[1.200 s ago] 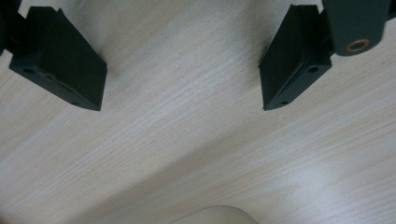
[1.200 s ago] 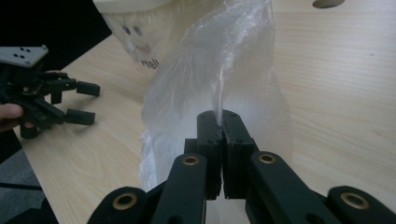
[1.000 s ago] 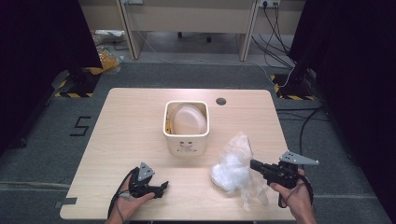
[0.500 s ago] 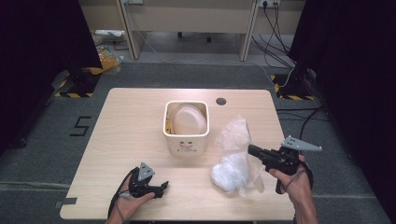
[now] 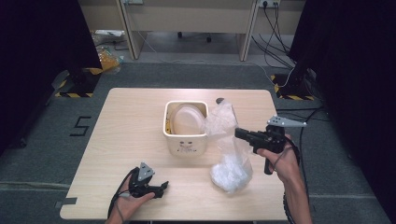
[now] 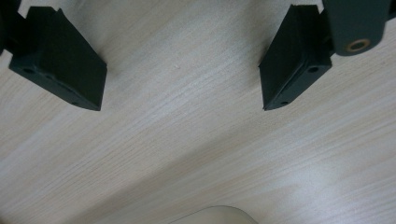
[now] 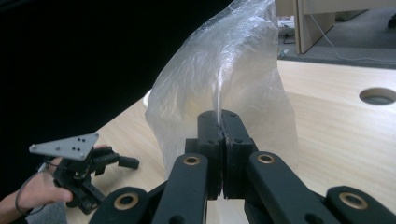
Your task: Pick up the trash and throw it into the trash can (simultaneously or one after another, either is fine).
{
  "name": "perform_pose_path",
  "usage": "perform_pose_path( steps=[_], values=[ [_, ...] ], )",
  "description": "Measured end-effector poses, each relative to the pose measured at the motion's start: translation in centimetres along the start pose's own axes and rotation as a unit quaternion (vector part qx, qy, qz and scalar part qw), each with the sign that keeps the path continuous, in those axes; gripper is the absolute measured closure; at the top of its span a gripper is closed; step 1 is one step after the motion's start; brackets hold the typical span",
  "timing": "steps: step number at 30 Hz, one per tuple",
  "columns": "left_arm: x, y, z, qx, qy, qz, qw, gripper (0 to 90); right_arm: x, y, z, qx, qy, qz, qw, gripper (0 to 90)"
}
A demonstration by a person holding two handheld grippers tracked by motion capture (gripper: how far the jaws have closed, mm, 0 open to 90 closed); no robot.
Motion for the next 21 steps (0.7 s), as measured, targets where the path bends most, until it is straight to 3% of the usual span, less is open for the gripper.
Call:
perform_pose_path(
  steps=[5,21],
  values=[
    [0.0,0.0,0.0,0.0,0.0,0.0,1.0,14.1,1.0,-0.5,-2.3,-0.01,-0.001,-0.004,0.9999,88.4],
    [0.0,0.0,0.0,-0.001,0.001,0.0,1.0,14.1,5.6,-2.0,-5.7,-0.022,-0.033,-0.023,0.9989,88.4]
  ],
)
Point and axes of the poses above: each handheld gripper's, and its own axes: x roughly forward along the jaws, z roughly out of its underside, y roughly to its right, the point moved 10 cm from there along x, roughly forward along the jaws, and after that the axes turned 5 degrees about -y, right-handed, at the moved point
